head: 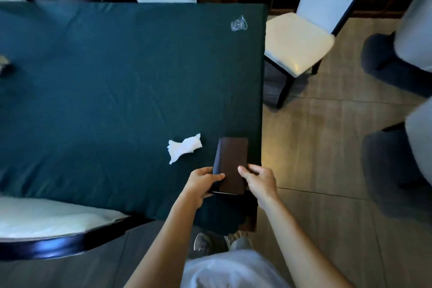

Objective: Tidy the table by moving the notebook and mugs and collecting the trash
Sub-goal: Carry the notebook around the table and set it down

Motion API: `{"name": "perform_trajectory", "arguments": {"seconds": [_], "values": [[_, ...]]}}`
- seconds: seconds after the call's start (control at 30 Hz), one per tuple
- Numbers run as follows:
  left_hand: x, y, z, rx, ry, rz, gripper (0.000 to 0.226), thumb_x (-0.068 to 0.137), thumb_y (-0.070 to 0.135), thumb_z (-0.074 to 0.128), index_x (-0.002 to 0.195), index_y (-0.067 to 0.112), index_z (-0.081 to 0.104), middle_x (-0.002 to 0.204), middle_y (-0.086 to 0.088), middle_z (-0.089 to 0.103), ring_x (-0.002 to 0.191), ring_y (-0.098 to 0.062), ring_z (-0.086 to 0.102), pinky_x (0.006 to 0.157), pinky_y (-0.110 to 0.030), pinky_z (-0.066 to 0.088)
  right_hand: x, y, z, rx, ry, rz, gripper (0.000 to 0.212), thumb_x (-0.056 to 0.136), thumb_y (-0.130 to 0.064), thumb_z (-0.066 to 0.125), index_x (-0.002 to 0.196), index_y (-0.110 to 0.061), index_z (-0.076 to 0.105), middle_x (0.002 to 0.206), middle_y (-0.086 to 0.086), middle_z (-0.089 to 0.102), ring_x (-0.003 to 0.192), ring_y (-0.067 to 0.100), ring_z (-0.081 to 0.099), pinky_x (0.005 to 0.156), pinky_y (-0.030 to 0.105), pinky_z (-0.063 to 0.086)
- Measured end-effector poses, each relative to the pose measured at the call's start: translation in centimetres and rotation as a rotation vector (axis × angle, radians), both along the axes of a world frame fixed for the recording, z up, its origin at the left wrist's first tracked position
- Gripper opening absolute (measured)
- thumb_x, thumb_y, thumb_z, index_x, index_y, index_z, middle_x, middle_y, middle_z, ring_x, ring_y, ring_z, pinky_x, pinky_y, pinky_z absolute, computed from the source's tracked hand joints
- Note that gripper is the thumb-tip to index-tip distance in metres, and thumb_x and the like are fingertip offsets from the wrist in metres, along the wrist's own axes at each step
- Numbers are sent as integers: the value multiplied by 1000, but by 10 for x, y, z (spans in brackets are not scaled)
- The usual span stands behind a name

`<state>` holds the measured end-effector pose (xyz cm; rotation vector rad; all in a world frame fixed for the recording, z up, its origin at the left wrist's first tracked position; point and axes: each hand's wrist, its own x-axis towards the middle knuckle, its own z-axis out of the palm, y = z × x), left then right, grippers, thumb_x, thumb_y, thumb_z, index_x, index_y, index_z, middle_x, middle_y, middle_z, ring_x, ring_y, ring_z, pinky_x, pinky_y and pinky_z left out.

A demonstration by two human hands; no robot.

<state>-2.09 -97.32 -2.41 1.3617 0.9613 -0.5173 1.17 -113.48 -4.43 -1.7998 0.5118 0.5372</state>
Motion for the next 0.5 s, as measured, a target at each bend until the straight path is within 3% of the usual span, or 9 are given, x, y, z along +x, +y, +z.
{"name": "perform_trajectory", "arguments": {"seconds": [0.17,0.27,0.4,0.5], "values": [[-6,2,-23,232,34,-111,35,83,24,84,117,21,75,98,-1,78,93,-22,74,83,-38,64,-8,-1,-26,-168,14,166,29,88,-41,75,108,-20,77,94,-6,75,89,17,71,86,43,63],[-11,1,-24,469,50,-302,50,83,35,82,129,23,69,107,-3,73,98,-22,69,81,-29,56,-3,-4,-32,-366,-21,299,38,83,-49,76,110,-22,72,97,-5,76,96,19,71,88,39,60],[-6,-3,-21,800,72,-630,43,85,46,73,114,15,68,109,-5,67,109,-30,67,83,-35,53,1,-3,-31,-561,-161,445,54,81,-53,76,122,-23,59,100,-2,73,96,20,68,81,36,58],[-4,-7,-20,928,8,-775,60,89,39,70,142,23,49,134,-6,54,119,-31,61,85,-42,54,1,-2,-31,-563,-368,544,66,80,-40,80,136,-22,49,121,4,58,109,22,59,83,34,58]]}}
